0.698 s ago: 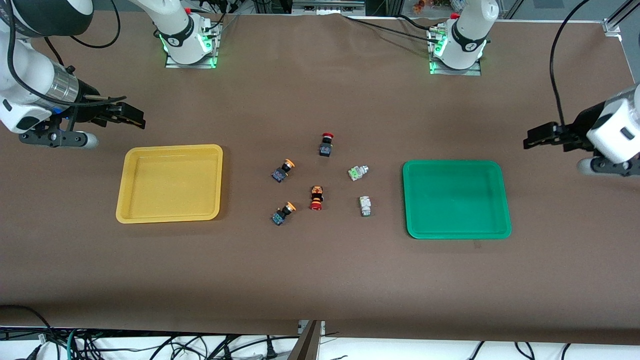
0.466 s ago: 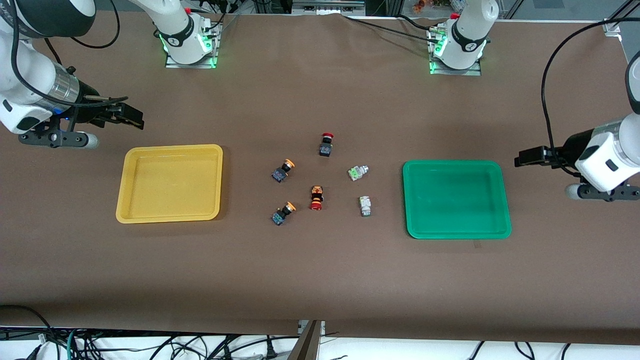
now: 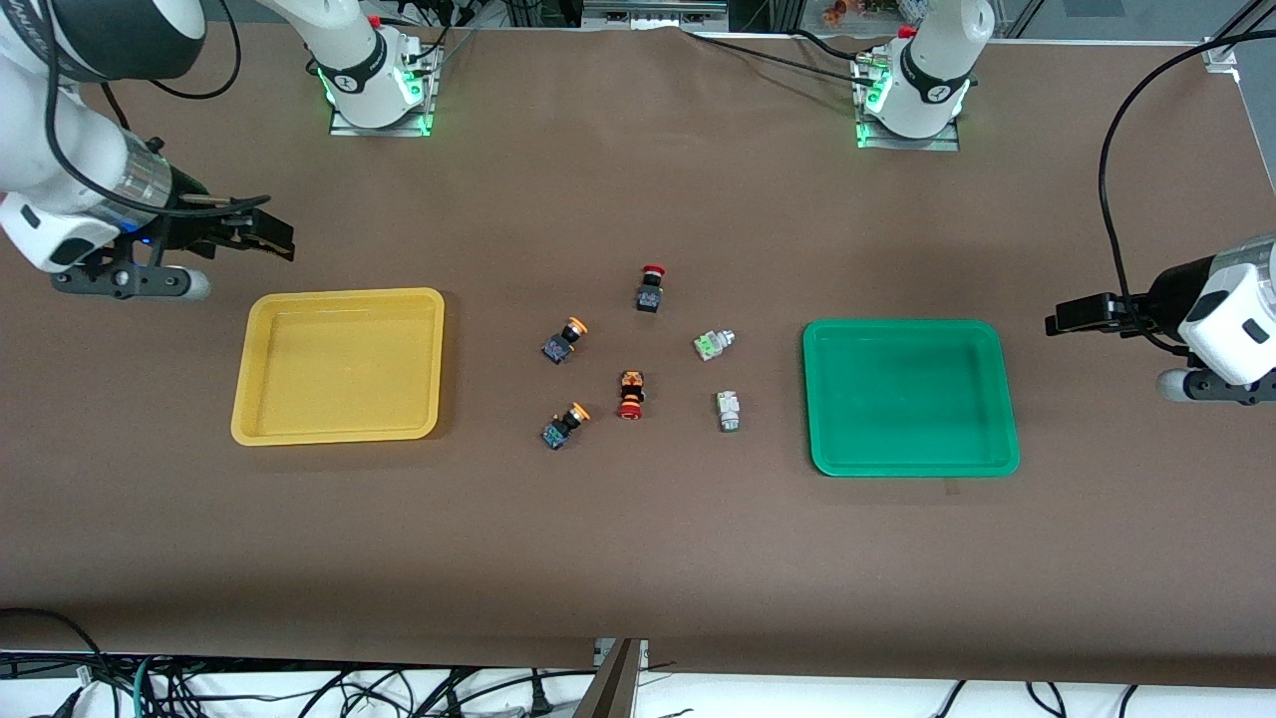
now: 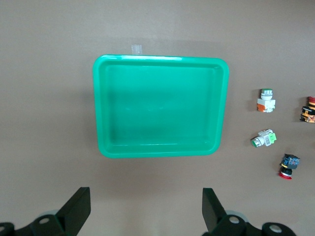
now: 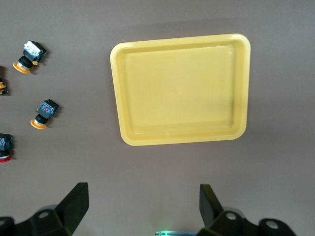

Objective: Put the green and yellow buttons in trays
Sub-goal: 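Reach the right gripper toward a blue orange-capped button beside the yellow tray, then grasp the blue button with the right gripper while the left gripper reaches the white button, then place the blue button in the yellow tray with the right gripper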

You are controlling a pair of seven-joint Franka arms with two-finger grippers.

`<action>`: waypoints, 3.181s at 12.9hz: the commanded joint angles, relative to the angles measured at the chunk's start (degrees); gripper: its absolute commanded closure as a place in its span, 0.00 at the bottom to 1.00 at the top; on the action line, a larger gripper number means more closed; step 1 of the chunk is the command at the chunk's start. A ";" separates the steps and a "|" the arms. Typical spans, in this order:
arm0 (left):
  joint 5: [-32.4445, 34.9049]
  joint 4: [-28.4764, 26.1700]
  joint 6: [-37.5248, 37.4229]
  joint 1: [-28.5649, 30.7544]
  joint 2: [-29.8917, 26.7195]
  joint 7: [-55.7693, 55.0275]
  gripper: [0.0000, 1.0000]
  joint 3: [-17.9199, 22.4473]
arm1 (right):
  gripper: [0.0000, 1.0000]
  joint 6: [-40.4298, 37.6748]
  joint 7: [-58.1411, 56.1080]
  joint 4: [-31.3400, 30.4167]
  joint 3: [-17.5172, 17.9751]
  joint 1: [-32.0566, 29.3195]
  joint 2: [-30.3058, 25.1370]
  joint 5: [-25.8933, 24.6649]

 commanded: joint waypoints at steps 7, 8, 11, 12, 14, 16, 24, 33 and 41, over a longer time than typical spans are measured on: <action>7.58 -3.21 0.81 -1.62 -5.38 0.22 0.00 -1.01 | 0.01 26.21 30.84 10.19 0.52 11.73 30.05 10.21; 5.39 -5.66 3.44 -1.35 -6.69 0.13 0.00 -1.01 | 0.01 29.11 33.66 13.62 0.52 12.69 34.54 11.18; 4.32 -16.46 13.97 -1.26 -10.65 -4.50 0.00 -4.50 | 0.01 36.32 37.90 18.48 1.04 13.40 41.51 17.67; 4.32 -18.67 16.36 -1.26 -10.66 -7.75 0.00 -6.26 | 0.01 38.26 39.04 18.93 1.91 13.41 42.66 19.43; 4.49 -19.75 18.66 -1.52 -9.01 -12.85 0.00 -11.18 | 0.01 43.00 41.93 18.93 3.41 13.49 44.76 21.12; 5.11 -19.31 22.43 -1.52 -6.81 -19.18 0.00 -15.58 | 0.01 48.28 44.75 18.93 5.69 13.75 47.40 21.21; 17.39 -19.13 44.86 -11.44 14.63 -27.09 0.00 -16.65 | 0.85 45.34 43.36 17.17 5.44 13.85 46.98 20.69; 22.05 -15.45 54.70 -19.71 24.05 -46.44 0.00 -15.95 | 0.80 27.16 -8.71 -8.52 -12.21 7.69 26.24 14.96; 27.17 -15.53 57.33 -19.80 26.95 -50.32 0.65 -15.95 | 0.02 26.77 12.61 -8.60 -6.10 9.18 23.85 16.02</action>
